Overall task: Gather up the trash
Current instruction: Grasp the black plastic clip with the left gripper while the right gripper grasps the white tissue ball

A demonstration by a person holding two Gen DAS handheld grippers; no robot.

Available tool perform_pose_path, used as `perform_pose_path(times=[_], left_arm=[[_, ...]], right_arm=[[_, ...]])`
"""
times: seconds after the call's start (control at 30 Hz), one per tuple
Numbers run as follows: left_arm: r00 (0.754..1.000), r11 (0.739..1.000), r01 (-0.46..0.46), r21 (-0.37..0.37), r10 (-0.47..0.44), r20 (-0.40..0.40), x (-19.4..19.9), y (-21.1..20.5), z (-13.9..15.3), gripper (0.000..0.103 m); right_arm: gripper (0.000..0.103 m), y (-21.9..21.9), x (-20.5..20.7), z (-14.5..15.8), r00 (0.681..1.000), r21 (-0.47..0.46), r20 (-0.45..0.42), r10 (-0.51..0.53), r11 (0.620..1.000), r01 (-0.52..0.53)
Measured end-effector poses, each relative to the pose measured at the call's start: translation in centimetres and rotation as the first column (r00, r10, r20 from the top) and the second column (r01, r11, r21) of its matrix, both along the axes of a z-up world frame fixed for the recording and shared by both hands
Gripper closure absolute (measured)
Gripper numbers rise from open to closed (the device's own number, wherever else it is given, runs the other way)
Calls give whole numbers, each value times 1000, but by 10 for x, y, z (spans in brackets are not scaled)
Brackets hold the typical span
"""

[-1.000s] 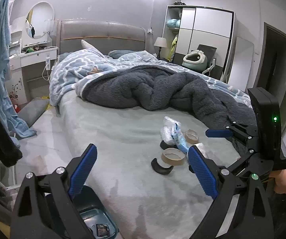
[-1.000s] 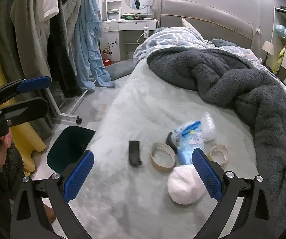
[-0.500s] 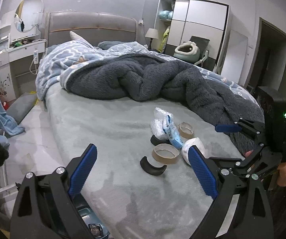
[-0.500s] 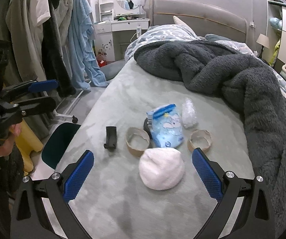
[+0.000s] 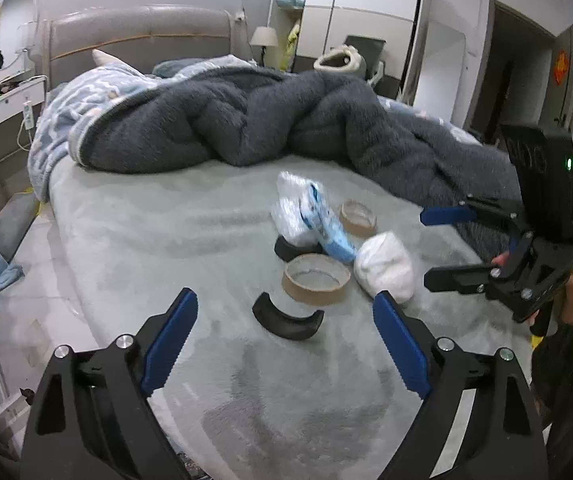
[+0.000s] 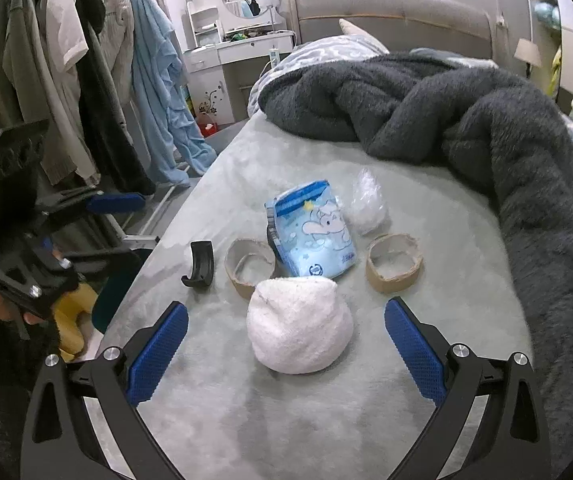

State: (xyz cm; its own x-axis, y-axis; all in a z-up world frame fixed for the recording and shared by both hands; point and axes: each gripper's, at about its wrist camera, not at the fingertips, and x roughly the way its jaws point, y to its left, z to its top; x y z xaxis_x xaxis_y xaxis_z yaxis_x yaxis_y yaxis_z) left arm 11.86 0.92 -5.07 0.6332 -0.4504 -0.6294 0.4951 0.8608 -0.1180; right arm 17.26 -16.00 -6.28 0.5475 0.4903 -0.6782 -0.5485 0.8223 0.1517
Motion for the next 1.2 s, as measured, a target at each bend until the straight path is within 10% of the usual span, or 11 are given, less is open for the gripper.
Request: perform_pose_path(times=[0.2,0.57,0.83,1.2], left_arm=[[999,998,34,46,-33,-25,11,-10,-19,17],[997,997,47,67,-42,-72,28,-15,-43,25],[995,997,56,55,-51,-89,30,-21,-49,48],[997,1000,-26,-1,26,-69,25,-17,-30,55]], right_arm=[[6,4,11,-17,999,-12,-51,0,1000,-1],[44,6,17,-28,995,-54,-104,2,999,-7],[45,0,11,-10,997,-28,-80,-6,1000,4],[45,4,2,11,998,5,-56,2,1000,-2]])
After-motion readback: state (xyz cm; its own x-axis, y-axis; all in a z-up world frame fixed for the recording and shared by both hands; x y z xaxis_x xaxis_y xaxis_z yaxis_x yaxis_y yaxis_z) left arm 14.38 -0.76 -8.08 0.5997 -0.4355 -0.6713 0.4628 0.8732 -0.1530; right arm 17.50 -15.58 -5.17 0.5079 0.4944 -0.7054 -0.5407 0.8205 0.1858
